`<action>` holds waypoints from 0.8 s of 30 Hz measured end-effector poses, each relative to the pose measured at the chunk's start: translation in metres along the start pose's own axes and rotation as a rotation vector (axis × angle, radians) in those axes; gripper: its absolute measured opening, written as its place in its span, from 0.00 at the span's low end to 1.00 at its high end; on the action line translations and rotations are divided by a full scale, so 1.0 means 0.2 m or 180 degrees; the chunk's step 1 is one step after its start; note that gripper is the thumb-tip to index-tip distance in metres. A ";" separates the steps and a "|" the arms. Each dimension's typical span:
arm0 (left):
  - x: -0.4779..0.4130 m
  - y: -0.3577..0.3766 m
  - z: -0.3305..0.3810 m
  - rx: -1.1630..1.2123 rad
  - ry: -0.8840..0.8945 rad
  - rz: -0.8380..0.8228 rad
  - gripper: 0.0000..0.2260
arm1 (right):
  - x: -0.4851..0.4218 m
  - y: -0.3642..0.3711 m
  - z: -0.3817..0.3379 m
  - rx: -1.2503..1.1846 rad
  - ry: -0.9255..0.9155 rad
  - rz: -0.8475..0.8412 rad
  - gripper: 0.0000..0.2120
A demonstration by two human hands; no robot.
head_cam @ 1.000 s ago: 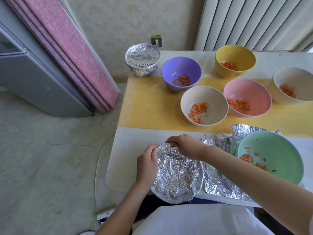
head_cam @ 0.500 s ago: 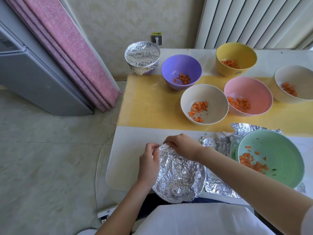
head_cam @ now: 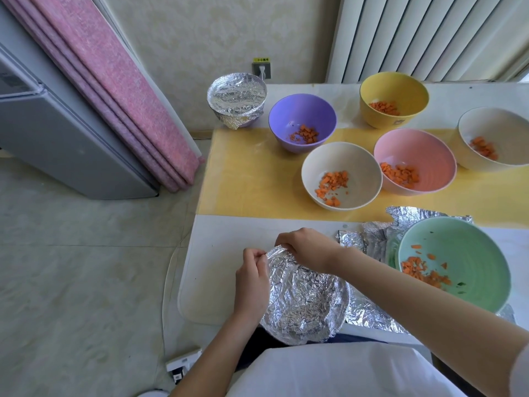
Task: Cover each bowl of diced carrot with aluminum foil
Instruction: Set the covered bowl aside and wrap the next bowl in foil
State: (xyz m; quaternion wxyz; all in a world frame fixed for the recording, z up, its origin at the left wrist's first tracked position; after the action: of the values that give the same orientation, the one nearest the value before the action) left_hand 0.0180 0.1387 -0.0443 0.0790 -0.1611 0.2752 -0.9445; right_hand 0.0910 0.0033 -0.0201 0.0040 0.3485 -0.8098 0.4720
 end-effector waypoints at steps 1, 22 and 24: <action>0.00 0.00 0.00 -0.0003 0.0049 0.0001 0.04 | 0.01 0.00 0.01 -0.0010 0.0005 0.0021 0.16; -0.02 -0.04 0.18 -0.0183 0.1590 0.0430 0.02 | 0.17 -0.13 0.05 -0.0940 0.0118 0.0644 0.11; -0.04 -0.05 0.18 -0.0274 0.1780 0.0373 0.02 | 0.17 -0.13 0.04 -0.0852 0.0097 0.0717 0.12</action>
State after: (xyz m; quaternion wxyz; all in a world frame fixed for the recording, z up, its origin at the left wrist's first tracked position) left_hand 0.0377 0.1316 -0.0131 0.0475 0.1185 0.3350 -0.9335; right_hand 0.0823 -0.0297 0.0065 0.0097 0.2447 -0.8992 0.3625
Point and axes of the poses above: each hand's wrist, its own x-axis away from the middle knuckle, its own y-axis out of the palm, z = x × y, the point moved 1 cm from there along -x, towards the middle knuckle, and after that the axes turned 3 degrees about -x, right-handed, at the moved point
